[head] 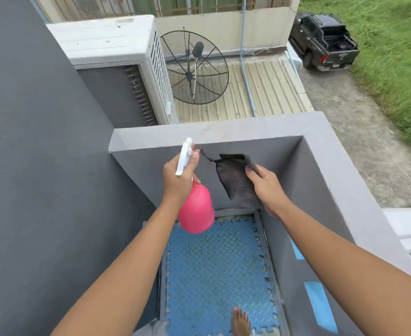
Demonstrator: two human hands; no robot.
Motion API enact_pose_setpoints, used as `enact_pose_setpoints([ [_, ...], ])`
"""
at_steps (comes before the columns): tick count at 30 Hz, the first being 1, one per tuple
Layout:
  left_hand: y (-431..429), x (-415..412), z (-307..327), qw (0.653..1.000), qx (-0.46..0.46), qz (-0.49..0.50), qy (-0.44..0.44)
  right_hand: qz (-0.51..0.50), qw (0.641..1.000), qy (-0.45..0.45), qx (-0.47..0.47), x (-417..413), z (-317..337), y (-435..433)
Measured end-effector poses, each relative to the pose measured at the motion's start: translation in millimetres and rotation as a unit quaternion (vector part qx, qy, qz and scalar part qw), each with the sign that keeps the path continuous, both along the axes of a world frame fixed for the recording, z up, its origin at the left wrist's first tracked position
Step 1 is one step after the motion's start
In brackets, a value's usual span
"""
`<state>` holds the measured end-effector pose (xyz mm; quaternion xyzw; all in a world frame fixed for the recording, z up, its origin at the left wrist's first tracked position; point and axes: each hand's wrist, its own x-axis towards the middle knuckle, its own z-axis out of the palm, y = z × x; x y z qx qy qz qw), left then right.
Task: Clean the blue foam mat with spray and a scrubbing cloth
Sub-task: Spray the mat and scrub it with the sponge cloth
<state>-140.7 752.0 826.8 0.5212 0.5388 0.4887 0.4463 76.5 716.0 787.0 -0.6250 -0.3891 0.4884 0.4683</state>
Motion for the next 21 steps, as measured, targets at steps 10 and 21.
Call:
enact_pose_setpoints([
  [10, -175.5, -74.0, -265.2, 0.981, -0.179, 0.003, 0.079, -0.052, 0.981, 0.047, -0.179, -38.3, -188.9, -146.4],
  [21, -335.5, -148.3, -613.0, 0.917, -0.312, -0.029, 0.245, 0.004, 0.977, -0.05, -0.206, -54.0, -527.3, -240.7],
])
